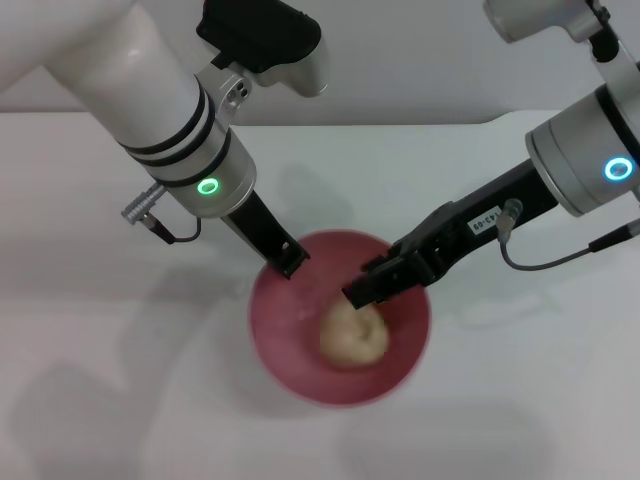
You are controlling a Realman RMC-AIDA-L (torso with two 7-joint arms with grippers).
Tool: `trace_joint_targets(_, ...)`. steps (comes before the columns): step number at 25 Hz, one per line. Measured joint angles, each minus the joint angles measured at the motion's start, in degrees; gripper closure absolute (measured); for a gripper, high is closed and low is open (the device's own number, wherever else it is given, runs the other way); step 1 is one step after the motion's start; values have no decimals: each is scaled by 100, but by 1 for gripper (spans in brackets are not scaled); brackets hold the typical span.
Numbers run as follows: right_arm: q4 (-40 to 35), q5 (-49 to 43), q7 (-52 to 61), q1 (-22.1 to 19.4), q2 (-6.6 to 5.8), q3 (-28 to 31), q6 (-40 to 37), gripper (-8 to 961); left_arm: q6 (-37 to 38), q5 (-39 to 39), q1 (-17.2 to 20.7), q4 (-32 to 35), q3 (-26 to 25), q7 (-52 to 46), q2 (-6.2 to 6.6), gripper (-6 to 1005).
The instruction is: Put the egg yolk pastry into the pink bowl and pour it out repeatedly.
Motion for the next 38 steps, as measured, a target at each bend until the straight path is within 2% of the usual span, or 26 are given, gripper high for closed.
trace_joint_targets(6,40,-303,445,-9,0,197,-72,529,-60,-2,39,0,-35,-1,5,1001)
trace_joint_targets(12,214,-709,692,-203,-41,685,-9,529,-365,-2,231,26,-28,25,24,1000)
trace_joint_targets(16,215,-1320,792,-448,-160,1055,33,529,-822,-2,515,185,47,156,26,999)
trace_joint_targets(20,169,-1743,827,-721,-195,1521,147,529,-1335,-2,878,577,59,392,29,999)
trace_joint_targets(25,116,-1872,819,-1022,-276,1625,221,529,-2082,-2,1381,1219,103,770,29,1000)
trace_joint_targets(30,-155,-2414,771,-1202,-280,1700,221,528,-3247,53,1961,1750,657,1114,31,1000)
trace_joint_targets(32,-205,-2495,716,-1272,-264,1737,219,528,-4143,255,2337,1920,1154,1386,30,999)
trace_joint_targets(33,-222,-2543,691,-1298,-255,1785,218,528,-4143,255,2337,1920,1154,1386,30,999)
trace_joint_targets(36,-249,-2675,666,-1317,-242,1952,218,528,-5281,796,2718,1947,1730,1454,14,999)
trace_joint_targets(38,-298,-2778,655,-1328,-236,2104,189,528,-6363,1216,3032,1852,2164,1459,4,999)
